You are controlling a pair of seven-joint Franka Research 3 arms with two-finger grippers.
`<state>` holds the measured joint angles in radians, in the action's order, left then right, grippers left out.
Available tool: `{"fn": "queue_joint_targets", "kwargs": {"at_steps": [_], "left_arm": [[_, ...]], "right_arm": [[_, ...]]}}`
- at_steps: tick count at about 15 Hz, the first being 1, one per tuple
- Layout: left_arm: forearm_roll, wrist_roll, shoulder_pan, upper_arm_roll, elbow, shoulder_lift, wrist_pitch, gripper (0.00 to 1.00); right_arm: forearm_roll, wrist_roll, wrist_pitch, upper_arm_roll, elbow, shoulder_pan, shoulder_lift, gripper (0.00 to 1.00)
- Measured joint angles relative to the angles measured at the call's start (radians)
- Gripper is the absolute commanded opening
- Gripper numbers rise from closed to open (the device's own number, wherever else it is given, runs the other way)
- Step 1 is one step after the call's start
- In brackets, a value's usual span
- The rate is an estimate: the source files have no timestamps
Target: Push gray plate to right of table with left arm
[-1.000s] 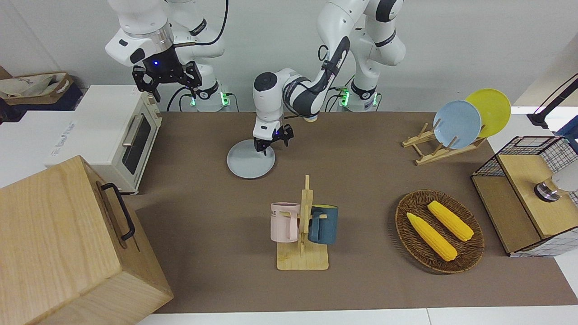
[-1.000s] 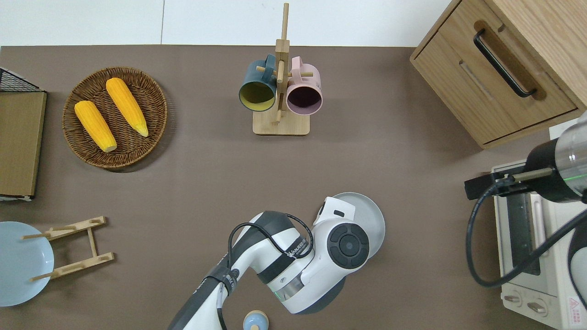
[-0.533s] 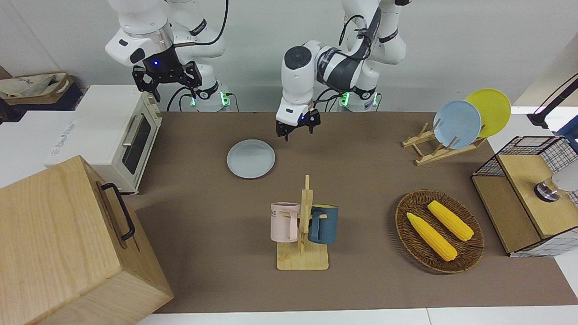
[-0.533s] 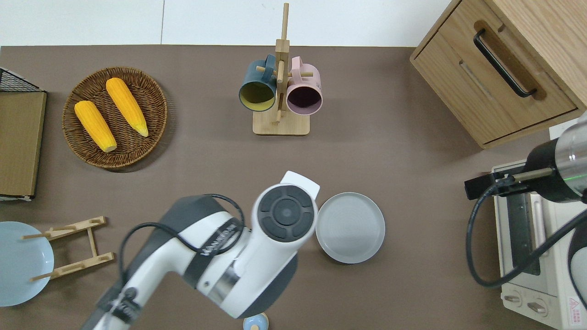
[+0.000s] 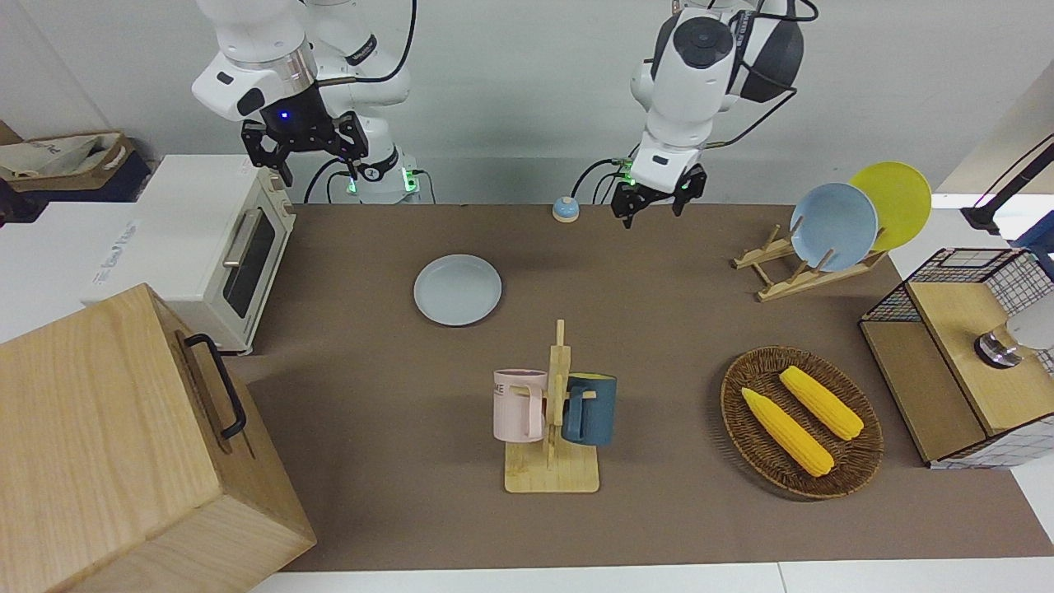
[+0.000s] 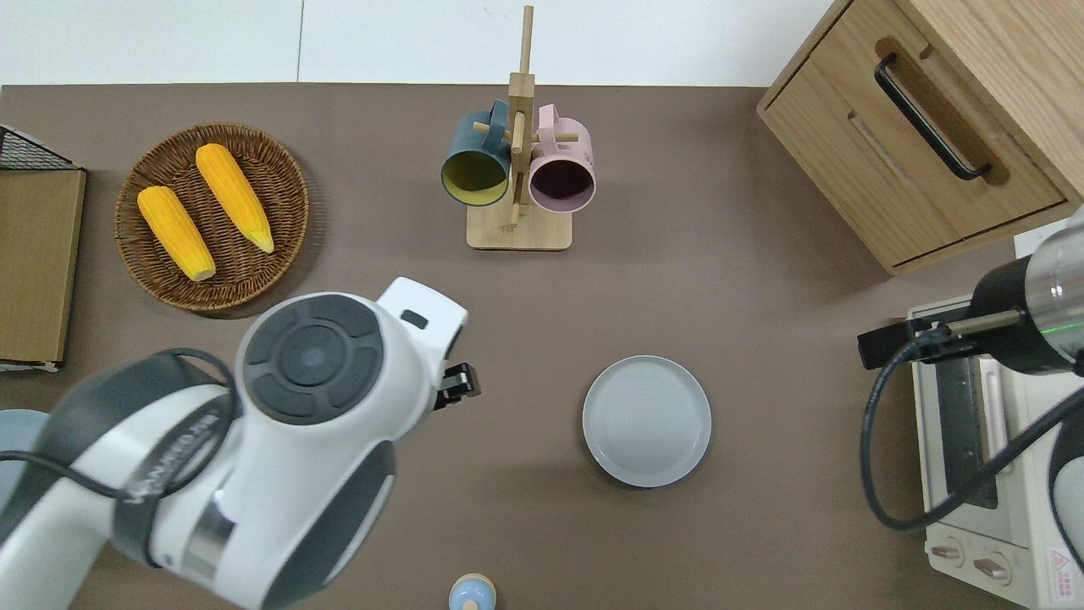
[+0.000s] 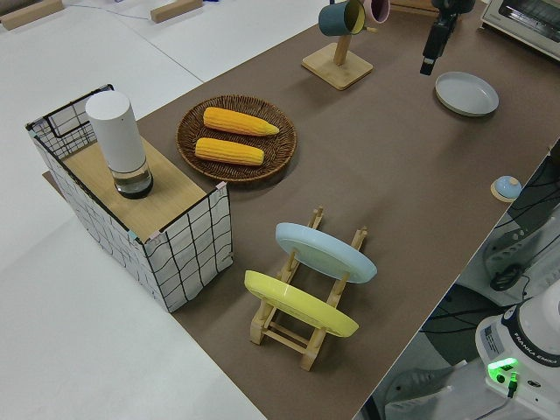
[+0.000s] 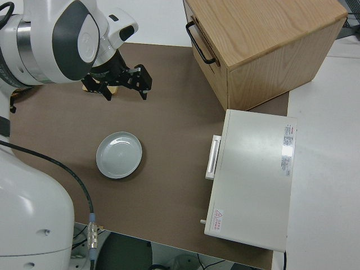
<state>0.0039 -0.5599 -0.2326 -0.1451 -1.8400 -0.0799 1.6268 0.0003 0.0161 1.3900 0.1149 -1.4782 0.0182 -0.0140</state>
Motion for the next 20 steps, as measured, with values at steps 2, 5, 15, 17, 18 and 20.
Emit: {"fn": "queue_joint_targets", "kwargs": {"at_steps": [2,5,15,17,18,20], "left_arm": [[0.000,0.114,0.035,0.040,0.045,-0.005,-0.049,1.00],[0.000,0.216,0.044,0.127,0.097,-0.007,-0.096,1.00],[-0.004,0.437,0.046,0.268,0.146,-0.007,-0.105,1.00],[-0.004,0.444,0.046,0.268,0.156,-0.006,-0.105,1.00],[-0.004,0.445,0.046,0.268,0.159,-0.006,-0.105,1.00],[-0.004,0.458,0.046,0.267,0.163,-0.005,-0.105,1.00]], "right_arm": [[0.000,0.000,0.000,0.000,0.000,0.000,0.000,0.983],[0.000,0.000,0.000,0.000,0.000,0.000,0.000,0.983],[0.000,0.000,0.000,0.000,0.000,0.000,0.000,0.983],[0.000,0.000,0.000,0.000,0.000,0.000,0.000,0.983],[0.000,0.000,0.000,0.000,0.000,0.000,0.000,0.983],[0.000,0.000,0.000,0.000,0.000,0.000,0.000,0.983]]}}
